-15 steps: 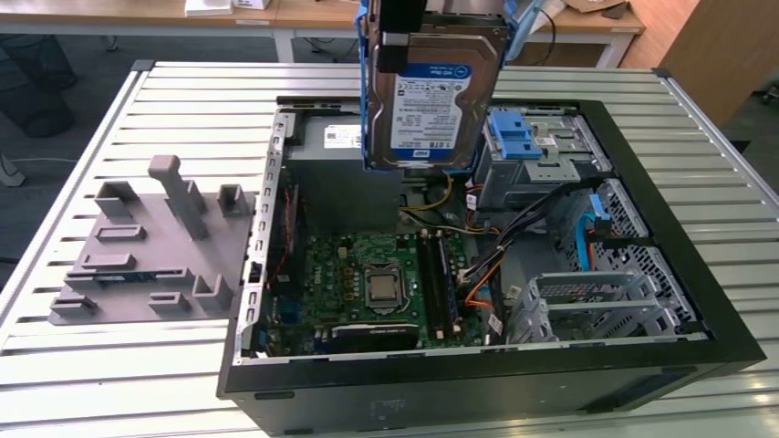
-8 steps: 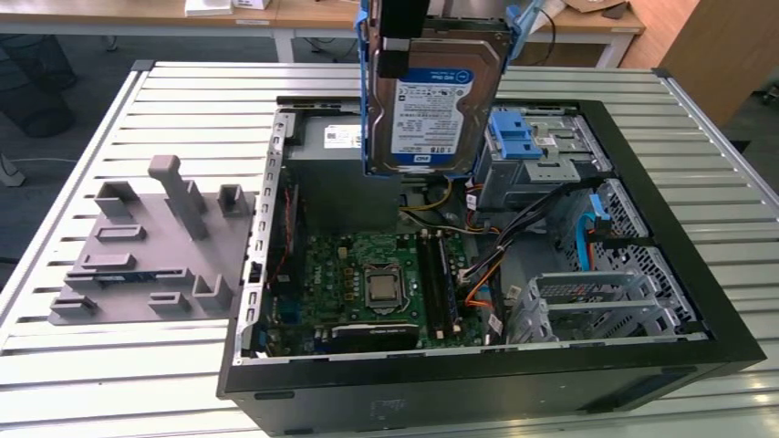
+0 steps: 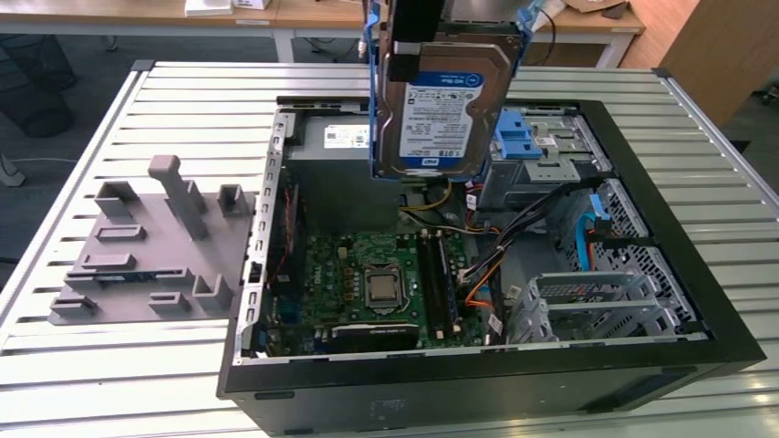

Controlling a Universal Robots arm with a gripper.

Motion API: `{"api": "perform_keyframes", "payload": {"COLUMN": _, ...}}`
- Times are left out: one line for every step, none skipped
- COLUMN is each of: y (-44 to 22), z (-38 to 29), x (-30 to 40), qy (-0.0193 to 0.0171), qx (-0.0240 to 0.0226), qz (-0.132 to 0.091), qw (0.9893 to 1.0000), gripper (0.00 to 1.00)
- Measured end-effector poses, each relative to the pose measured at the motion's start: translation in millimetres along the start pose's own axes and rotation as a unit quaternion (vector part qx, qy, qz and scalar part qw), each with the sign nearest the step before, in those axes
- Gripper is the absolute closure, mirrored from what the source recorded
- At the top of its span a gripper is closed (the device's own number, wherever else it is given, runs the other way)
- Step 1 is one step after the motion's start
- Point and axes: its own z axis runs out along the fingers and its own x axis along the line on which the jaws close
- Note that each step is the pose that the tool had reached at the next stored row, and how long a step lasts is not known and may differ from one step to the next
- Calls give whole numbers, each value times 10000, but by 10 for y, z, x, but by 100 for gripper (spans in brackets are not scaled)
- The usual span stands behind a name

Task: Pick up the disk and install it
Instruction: 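Insert the disk into the insertion slot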

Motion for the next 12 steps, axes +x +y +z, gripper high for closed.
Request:
{"api": "perform_keyframes", "payload": {"y": -1, "z": 1, "x": 28, "qy": 0, "qx": 0, "qz": 0, "qw": 10000, "gripper": 64}}
{"api": "perform_keyframes", "payload": {"y": -2, "z": 0, "x": 58, "qy": 0, "qx": 1, "qz": 0, "qw": 10000, "gripper": 64}}
{"api": "perform_keyframes", "payload": {"y": -3, "z": 0, "x": 86, "qy": 0, "qx": 1, "qz": 0, "qw": 10000, "gripper": 64}}
{"api": "perform_keyframes", "payload": {"y": -4, "z": -1, "x": 115, "qy": 1, "qx": 0, "qz": 0, "qw": 10000, "gripper": 64}}
{"api": "perform_keyframes", "payload": {"y": -5, "z": 0, "x": 146, "qy": 0, "qx": 0, "qz": 0, "qw": 10000, "gripper": 64}}
{"api": "perform_keyframes", "payload": {"y": -5, "z": 0, "x": 174, "qy": -1, "qx": 0, "qz": 0, "qw": 10000, "gripper": 64}}
{"api": "perform_keyframes", "payload": {"y": -6, "z": 0, "x": 201, "qy": 0, "qx": 0, "qz": 0, "qw": 10000, "gripper": 64}}
{"api": "perform_keyframes", "payload": {"y": -8, "z": -1, "x": 225, "qy": 0, "qx": 0, "qz": 0, "qw": 10000, "gripper": 64}}
{"api": "perform_keyframes", "payload": {"y": -11, "z": -1, "x": 242, "qy": 0, "qx": 0, "qz": 0, "qw": 10000, "gripper": 64}}
{"api": "perform_keyframes", "payload": {"y": -19, "z": -1, "x": 257, "qy": 0, "qx": 0, "qz": 0, "qw": 10000, "gripper": 64}}
{"api": "perform_keyframes", "payload": {"y": -33, "z": -1, "x": 269, "qy": 0, "qx": 0, "qz": 0, "qw": 10000, "gripper": 64}}
{"api": "perform_keyframes", "payload": {"y": -53, "z": -1, "x": 278, "qy": 0, "qx": 0, "qz": 0, "qw": 10000, "gripper": 64}}
